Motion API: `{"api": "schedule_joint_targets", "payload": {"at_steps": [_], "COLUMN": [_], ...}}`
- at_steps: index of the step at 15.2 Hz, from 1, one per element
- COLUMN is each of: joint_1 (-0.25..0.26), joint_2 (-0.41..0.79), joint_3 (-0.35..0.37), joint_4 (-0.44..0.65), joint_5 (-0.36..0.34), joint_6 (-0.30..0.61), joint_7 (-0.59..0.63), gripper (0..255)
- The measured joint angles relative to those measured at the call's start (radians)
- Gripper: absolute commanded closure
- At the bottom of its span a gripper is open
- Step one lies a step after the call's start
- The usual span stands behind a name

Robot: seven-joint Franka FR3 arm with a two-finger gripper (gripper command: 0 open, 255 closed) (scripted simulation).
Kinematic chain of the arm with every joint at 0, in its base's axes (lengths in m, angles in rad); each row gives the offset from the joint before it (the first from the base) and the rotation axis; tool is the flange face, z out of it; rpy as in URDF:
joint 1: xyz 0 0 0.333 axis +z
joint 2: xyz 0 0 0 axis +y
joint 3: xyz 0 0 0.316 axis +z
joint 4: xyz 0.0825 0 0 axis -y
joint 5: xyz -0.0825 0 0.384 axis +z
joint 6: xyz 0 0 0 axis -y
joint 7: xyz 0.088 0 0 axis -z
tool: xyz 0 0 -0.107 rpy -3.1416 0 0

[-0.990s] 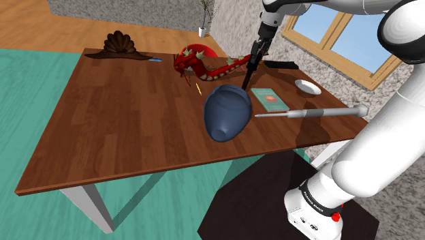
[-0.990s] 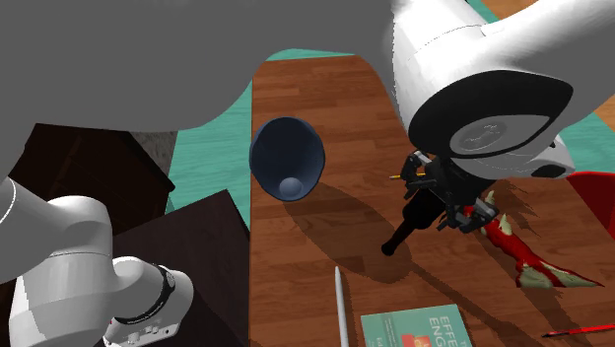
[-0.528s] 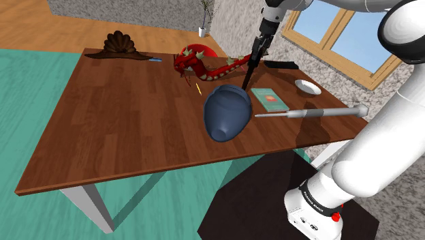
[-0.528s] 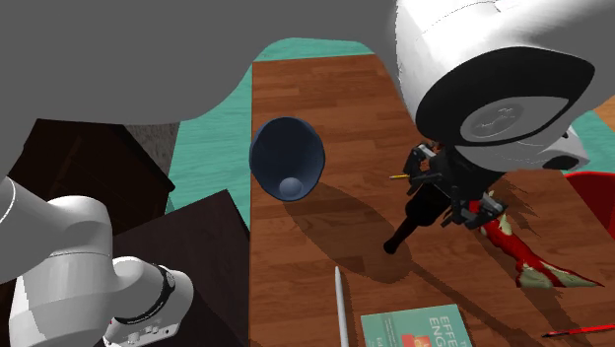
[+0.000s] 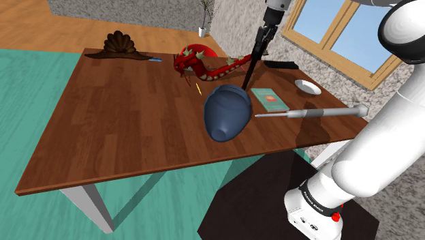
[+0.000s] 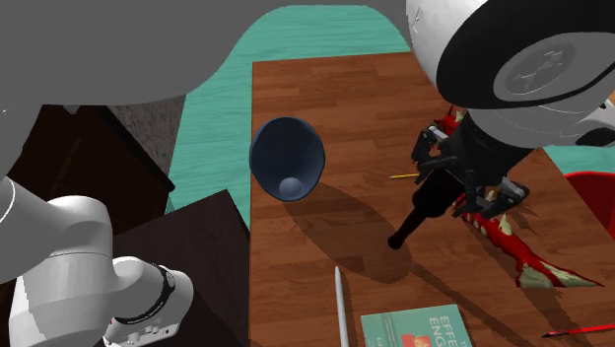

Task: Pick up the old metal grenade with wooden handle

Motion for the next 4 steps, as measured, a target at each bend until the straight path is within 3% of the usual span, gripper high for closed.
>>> {"api": "schedule_joint_targets", "payload": {"at_steps": [4], "joint_1": [0.000], "joint_2": [0.007], "joint_3": [0.000], "joint_4": [0.057], "joint_5": [0.002], "joint_6": [-0.050], "joint_7": [0.001], "gripper": [255]}}
